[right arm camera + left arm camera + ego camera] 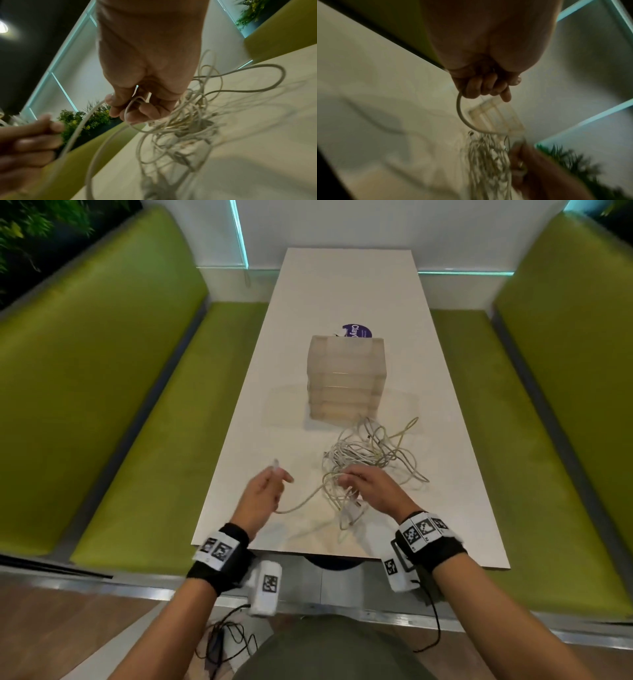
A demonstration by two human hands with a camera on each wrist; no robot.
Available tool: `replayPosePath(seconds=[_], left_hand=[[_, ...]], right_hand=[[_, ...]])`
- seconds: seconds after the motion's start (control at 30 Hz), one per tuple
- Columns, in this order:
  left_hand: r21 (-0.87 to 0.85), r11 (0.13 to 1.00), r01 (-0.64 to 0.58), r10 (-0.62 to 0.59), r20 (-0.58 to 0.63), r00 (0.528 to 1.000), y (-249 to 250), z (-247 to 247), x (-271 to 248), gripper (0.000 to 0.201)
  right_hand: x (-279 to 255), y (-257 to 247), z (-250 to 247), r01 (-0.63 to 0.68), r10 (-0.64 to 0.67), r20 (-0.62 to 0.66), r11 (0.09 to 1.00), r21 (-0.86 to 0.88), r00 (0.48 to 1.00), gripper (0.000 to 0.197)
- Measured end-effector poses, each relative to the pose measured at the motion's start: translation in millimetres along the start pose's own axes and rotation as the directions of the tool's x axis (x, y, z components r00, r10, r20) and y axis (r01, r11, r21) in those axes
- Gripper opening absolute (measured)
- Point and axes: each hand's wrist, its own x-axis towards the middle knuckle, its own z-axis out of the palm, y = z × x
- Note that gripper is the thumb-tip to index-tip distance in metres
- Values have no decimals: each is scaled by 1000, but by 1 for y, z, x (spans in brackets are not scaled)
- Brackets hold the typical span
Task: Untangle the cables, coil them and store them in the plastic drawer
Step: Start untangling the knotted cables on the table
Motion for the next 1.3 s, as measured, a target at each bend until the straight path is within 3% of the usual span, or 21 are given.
replayPosePath(seconds=[0.1,0.27,0.4,0.53,0.67,0.77,0.87,0.9,0.97,1.07,1.17,1.3], left_hand=[[96,994,-51,39,123,992,-11,30,0,29],[58,994,-90,80,165,983,-9,57,3,26],[38,993,-113,111,56,992,-8,58,5,45],[34,986,-160,162,-42,986,-7,58,9,30],[-311,939,-145,112,-121,986,15,50,11,21],[-624,772,-123,49,-134,990,33,28,17,28],[-743,665,-75,6,-95,995,39,19,19,32],[-733,678,-52,-31,-99,995,39,20,20,32],[-619,785,-17,-80,-129,988,33,25,20,32],[-172,985,-10,-7,-99,995,17,35,23,27],[146,988,-43,30,88,996,5,47,23,19],[112,991,-71,57,124,991,5,60,23,22]], right_hand=[[3,-8,11,56,-56,-1,998,-33,998,16],[-2,-18,20,83,-83,-7,996,24,997,16],[-4,-22,20,59,-61,10,992,109,998,15],[0,-25,20,27,-30,58,998,62,998,14],[9,-17,8,-14,18,58,998,-63,998,18],[9,-3,-5,-41,43,36,998,-42,998,21],[10,-2,-13,-8,9,14,999,-41,1000,21],[13,-3,-13,-1,1,3,999,-46,1000,21],[16,-5,-15,15,-17,-22,998,-58,1000,21],[18,-6,-14,66,-71,-33,990,-126,997,20],[16,-14,-9,121,-122,-5,987,-103,992,23],[12,-22,-5,141,-141,9,990,-27,990,28]])
